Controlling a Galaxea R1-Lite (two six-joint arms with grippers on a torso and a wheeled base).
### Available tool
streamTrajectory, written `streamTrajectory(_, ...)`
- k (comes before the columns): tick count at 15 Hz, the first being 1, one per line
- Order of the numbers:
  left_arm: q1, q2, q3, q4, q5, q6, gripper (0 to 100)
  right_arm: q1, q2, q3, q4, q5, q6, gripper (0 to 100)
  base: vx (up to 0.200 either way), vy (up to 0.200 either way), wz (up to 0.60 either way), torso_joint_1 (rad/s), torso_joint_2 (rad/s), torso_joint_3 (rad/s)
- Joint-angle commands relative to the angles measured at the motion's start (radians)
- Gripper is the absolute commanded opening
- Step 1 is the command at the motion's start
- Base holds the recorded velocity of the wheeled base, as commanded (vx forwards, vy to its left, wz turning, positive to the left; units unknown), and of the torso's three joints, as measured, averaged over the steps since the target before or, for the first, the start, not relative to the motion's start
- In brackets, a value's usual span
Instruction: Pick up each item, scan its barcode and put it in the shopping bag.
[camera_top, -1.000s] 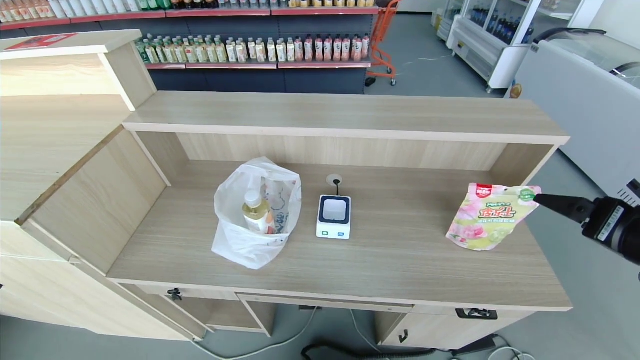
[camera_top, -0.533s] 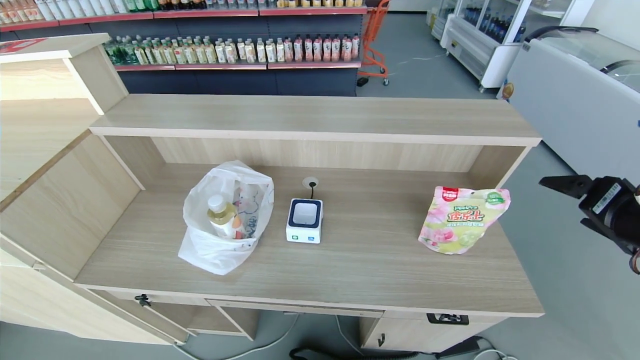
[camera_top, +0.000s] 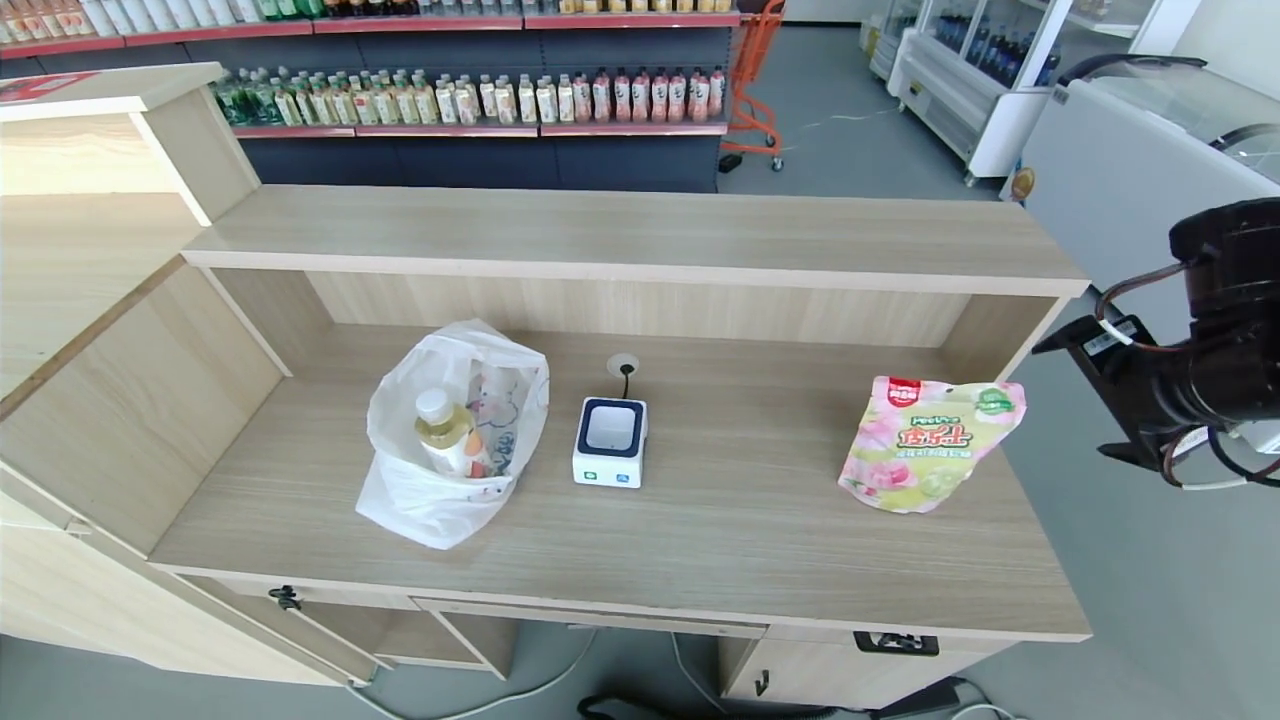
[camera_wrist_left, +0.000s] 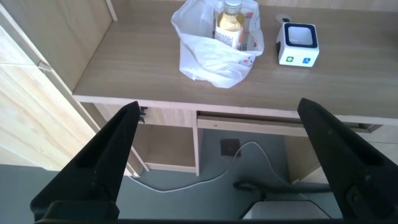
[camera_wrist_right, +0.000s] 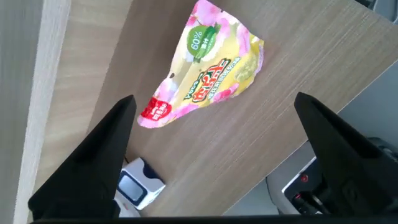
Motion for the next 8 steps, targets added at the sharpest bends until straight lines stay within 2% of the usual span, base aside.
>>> streamTrajectory(1,0.000,0.000,0.000,0.000,0.000,0.000,100,0.003,0.188,-0.103,0.037,-0.025,0.042,100,0.000,0.000,0.00,0.000,0.00,0.000)
streamTrajectory(4,0.000,0.000,0.000,0.000,0.000,0.000,100,0.006,0.334,-0.204,0.034,-0.051,0.062,100,0.000,0.000,0.00,0.000,0.00,0.000)
streamTrajectory(8,0.000,0.000,0.000,0.000,0.000,0.000,100,0.033,0.475,-0.276,0.034,-0.059,0.062,100,0.000,0.000,0.00,0.000,0.00,0.000)
